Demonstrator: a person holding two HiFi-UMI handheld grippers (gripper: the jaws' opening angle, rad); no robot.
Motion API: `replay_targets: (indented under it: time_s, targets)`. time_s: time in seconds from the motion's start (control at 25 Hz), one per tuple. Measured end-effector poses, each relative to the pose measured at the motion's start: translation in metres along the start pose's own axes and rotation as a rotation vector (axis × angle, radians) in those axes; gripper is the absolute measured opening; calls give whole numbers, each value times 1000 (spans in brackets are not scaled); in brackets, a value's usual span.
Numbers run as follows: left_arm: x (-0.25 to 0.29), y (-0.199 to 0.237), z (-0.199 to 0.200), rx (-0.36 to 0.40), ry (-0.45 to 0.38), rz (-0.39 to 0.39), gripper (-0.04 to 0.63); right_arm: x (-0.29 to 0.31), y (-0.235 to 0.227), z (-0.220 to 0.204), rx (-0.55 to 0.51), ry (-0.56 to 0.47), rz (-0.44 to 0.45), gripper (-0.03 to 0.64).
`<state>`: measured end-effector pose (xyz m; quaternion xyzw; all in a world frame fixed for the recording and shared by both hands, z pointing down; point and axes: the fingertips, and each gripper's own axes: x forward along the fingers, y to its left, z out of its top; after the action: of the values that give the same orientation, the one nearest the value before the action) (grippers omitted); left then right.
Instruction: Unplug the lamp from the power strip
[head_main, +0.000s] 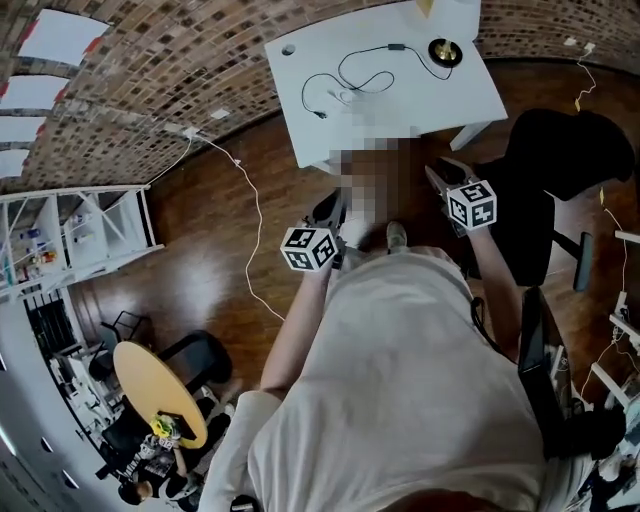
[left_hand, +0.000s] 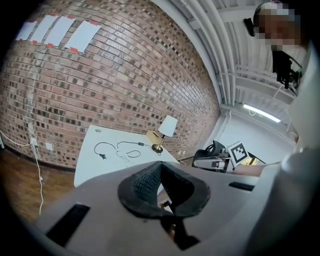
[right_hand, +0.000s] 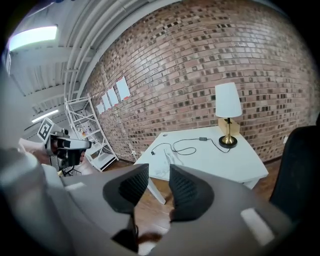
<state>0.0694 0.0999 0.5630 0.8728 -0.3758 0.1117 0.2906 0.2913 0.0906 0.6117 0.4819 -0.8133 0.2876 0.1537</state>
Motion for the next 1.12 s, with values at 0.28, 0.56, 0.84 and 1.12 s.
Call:
replay_targets:
  time_s: [0.28,0.56,0.84,1.12]
  targets:
    - [-44,26,-13,-37,-23,22,0,28,56,9,-29,-10,50,110]
    - [-101,74,-9,-77,-59,54,0,65,142,35,-70,-34,123,109]
    - [-177,124,2,-67,-86,47,0,86,219,44,-51,-70,112,98]
    - [-227,164,-12,-86,-82,-5,0,90,294,43,-61,-100,85,92]
